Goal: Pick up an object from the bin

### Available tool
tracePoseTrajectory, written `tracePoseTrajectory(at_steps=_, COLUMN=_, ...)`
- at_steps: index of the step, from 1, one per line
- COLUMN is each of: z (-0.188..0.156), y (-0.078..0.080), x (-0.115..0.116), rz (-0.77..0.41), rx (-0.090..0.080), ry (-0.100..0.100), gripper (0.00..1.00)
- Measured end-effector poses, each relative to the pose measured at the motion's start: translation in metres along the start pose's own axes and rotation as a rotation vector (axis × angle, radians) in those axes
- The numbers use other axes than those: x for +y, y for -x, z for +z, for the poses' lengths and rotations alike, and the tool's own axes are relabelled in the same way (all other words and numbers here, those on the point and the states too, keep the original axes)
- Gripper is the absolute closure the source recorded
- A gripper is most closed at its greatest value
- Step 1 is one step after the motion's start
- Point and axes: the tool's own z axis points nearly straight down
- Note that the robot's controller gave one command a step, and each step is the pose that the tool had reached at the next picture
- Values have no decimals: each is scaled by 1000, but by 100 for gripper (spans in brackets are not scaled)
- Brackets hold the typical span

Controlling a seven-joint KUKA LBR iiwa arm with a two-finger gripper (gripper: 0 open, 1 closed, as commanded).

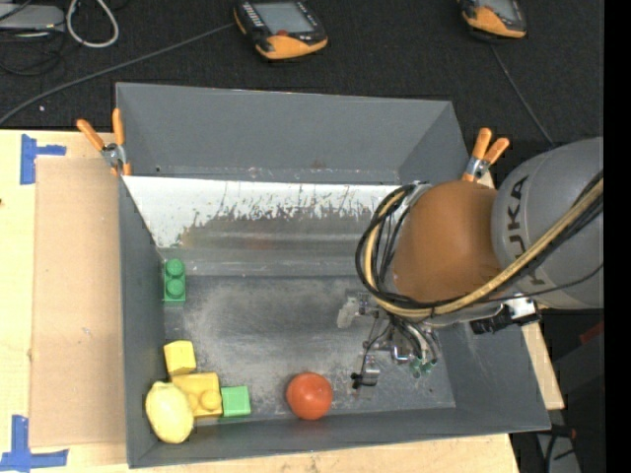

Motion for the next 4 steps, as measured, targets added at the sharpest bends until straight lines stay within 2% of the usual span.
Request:
tracePoseTrajectory(at_steps=1, z=17, y=-9, x=6, rz=-97, rx=2, ry=0, gripper=0)
tracePoseTrajectory(at_steps=2, z=65, y=-19, x=32, rz=-199, rx=1, ry=-1, gripper=0)
tracePoseTrajectory(at_steps=3, z=72, y=-12, x=40, rz=-422, rx=-10, ry=1, gripper=0)
tracePoseTrajectory(at_steps=4, z=80, y=-21, x=47, rz=-162, rx=-19, ry=3, gripper=100)
